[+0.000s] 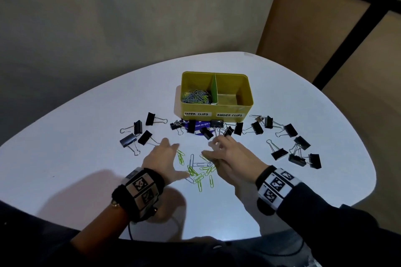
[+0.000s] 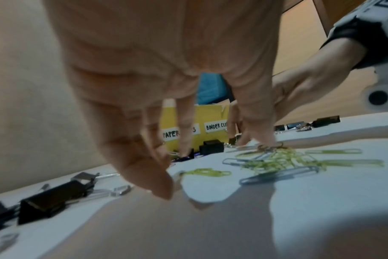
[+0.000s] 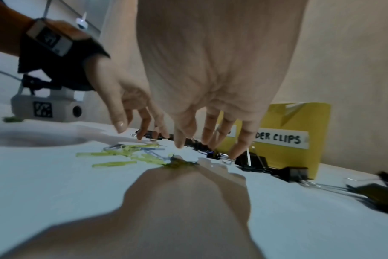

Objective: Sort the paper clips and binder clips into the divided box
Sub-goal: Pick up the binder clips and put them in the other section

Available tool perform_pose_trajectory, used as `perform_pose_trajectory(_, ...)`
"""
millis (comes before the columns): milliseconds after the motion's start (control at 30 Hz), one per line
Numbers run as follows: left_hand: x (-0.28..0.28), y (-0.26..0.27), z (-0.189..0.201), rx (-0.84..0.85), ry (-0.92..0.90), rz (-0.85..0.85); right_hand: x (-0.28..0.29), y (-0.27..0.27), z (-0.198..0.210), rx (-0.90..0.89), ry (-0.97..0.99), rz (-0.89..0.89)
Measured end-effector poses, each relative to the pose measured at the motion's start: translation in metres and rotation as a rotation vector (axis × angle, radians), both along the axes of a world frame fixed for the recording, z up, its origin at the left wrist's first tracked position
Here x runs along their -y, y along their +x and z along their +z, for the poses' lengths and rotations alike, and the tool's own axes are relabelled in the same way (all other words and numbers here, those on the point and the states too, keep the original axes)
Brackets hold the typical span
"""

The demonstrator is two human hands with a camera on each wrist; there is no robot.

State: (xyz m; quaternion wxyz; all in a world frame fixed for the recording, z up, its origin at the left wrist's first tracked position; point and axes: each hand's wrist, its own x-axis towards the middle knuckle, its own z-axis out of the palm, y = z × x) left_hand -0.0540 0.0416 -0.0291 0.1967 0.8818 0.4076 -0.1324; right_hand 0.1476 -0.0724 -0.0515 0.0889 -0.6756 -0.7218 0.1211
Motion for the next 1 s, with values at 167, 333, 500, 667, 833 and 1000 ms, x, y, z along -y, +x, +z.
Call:
perform_pose_trajectory(167,0.029,0.010,-0.003,-0.104,-0.033,0.084,0.017,0.002,-0.011,-0.121,-0.257,-0.143)
perform_pose_trajectory(333,0.028,0.035,-0.022,0.056,-0.035,0.075,-0.002,-0.014,-0.017,-0.310,-0.199,-0.216)
perform_pose_trajectory(500,0.017,0.042,-0.030,0.134,-0.069,0.158,-0.021,-0.020,-0.020,-0.360,-0.107,-0.213)
perform_pose_trajectory(667,0.008,0.041,-0.029,0.231,-0.139,0.252,-0.024,-0.022,-0.022,-0.272,-0.036,-0.131)
perform_pose_trajectory(833,-0.004,0.037,-0.020,0.254,-0.190,0.235,-0.036,-0.016,-0.015,-0.249,-0.087,-0.088)
perform_pose_trajectory(1000,-0.013,0.032,-0.017,0.343,-0.291,0.260,-0.045,-0.009,-0.005,-0.306,-0.167,-0.115)
